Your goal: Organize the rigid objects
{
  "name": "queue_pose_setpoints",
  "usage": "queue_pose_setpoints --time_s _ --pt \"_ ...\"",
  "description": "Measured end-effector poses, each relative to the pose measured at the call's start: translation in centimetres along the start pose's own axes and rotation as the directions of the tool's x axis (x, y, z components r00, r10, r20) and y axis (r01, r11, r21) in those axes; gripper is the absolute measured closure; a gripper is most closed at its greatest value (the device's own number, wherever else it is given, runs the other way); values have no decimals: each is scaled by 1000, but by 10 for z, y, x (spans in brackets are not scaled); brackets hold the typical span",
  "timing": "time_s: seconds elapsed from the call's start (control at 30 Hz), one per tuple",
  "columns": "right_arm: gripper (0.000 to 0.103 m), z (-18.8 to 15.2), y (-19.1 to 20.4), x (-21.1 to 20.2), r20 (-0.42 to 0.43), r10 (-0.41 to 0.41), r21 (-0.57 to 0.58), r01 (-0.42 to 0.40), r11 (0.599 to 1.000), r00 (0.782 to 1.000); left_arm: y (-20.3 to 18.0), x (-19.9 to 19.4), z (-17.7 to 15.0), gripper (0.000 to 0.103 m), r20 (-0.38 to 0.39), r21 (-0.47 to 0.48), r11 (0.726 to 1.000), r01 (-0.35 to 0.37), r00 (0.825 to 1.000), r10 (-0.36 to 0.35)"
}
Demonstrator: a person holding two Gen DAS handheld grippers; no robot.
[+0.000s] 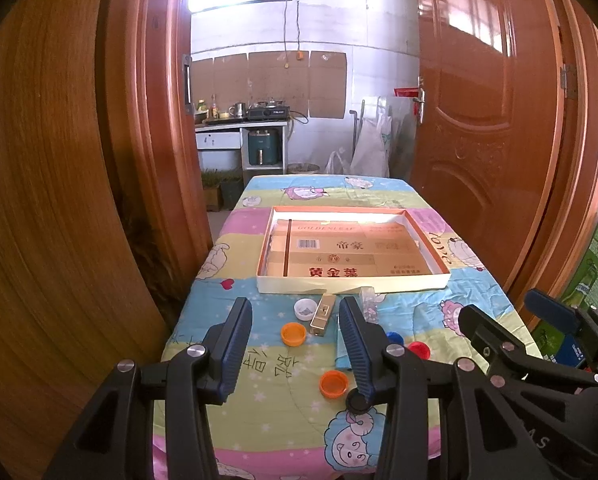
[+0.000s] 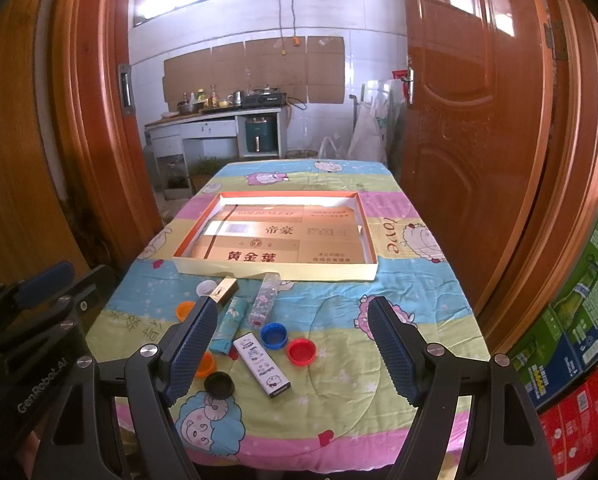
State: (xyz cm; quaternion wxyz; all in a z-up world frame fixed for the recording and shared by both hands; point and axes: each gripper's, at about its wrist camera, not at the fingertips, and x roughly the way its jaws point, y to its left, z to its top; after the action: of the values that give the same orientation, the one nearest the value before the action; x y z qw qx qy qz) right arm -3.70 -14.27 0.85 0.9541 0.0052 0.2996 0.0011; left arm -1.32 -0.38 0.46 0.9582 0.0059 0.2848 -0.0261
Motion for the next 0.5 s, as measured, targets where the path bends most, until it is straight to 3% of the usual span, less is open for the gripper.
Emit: queue_pose_setpoints --time_s 0.5 --pt "24 0 -2 0 -1 2 0 -2 1000 1000 -2 -1 -1 57 -2 0 1000 2 1000 -2"
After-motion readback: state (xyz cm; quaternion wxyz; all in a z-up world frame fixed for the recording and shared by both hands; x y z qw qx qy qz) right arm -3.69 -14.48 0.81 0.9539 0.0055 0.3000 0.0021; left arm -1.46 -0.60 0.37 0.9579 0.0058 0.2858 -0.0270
